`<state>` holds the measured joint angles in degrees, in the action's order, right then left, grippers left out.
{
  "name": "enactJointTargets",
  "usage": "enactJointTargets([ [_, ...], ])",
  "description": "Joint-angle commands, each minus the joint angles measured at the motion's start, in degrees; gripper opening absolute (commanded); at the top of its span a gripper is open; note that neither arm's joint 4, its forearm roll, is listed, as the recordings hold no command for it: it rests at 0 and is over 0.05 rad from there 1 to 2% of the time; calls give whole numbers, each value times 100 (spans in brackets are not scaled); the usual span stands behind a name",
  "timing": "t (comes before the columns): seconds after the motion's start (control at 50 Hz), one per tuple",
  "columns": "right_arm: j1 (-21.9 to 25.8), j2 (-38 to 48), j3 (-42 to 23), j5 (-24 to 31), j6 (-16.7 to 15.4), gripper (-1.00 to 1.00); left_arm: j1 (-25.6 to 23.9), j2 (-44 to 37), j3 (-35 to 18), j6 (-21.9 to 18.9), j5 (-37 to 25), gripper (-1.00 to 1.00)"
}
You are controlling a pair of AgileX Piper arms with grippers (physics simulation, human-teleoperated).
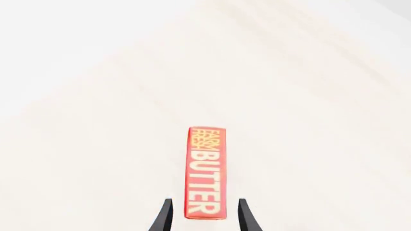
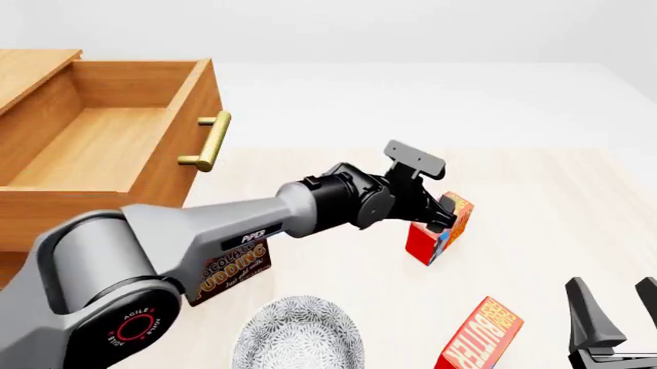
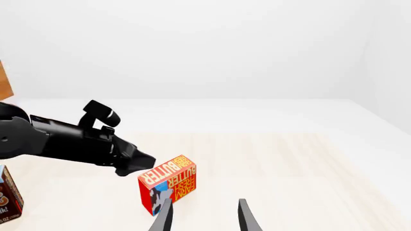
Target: Put the butter at the front in the top drawer of the cabinet and close it.
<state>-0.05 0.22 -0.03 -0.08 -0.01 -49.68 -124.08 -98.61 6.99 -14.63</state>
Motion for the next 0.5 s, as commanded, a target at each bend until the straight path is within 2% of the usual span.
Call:
enactJointTargets([
  [0.02,1,-2,-2,2,-2,100,-3,-204,-49,62,90,100],
  [0.5,1,-2,-2,3,-1,100,-8,-564,-86,186,241,100],
])
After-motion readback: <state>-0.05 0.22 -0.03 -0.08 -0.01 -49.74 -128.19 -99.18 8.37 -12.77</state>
